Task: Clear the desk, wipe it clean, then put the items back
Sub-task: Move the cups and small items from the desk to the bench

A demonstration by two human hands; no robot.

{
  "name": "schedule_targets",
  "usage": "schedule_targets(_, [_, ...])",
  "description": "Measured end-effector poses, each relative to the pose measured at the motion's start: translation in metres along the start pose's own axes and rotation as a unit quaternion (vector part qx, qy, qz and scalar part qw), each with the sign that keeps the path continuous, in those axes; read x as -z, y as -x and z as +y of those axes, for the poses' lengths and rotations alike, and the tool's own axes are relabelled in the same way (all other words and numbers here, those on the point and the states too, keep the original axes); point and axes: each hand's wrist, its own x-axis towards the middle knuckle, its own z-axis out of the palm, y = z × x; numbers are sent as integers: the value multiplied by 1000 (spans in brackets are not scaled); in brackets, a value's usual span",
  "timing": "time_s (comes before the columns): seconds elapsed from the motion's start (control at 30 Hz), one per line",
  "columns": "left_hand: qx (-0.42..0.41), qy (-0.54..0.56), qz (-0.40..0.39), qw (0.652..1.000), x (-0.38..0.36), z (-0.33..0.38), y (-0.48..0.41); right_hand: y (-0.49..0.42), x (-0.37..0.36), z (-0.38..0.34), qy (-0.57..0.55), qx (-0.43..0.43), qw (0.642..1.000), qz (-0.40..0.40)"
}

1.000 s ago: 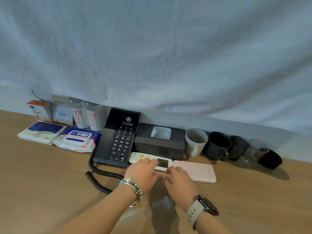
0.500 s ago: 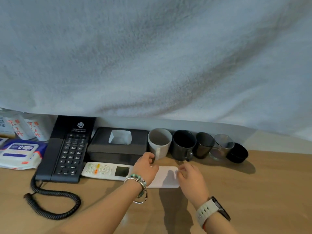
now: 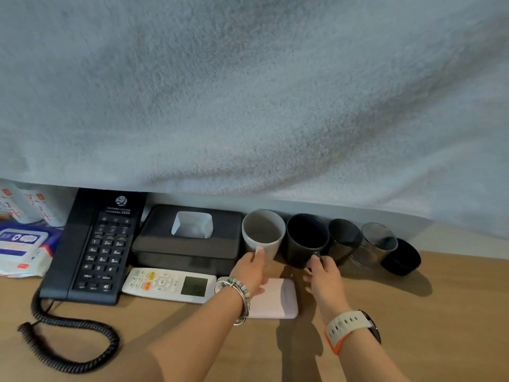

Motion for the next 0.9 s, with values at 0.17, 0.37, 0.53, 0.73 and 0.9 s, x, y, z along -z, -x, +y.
schedule_targets(0.17, [-63,-9,47,997,-1,-4,3,6,-6,-5,-62,-29,998,-10])
schedule_targets(0.37, [-69,16,39,997,7,-2,25,28,-6,-5,-79,-1,997,6])
schedule_targets(0.53, [-86,61,41,994,26,9,60,63,3,-17,-24,82,996,30])
schedule_targets(0.73, [-122,66,58,989,71,8,113,109,-5,-37,-11,122,992,-7])
schedule_targets(0.9, [-116,107,123,980,133,-16,152,145,-42,-49,-27,115,989,-88])
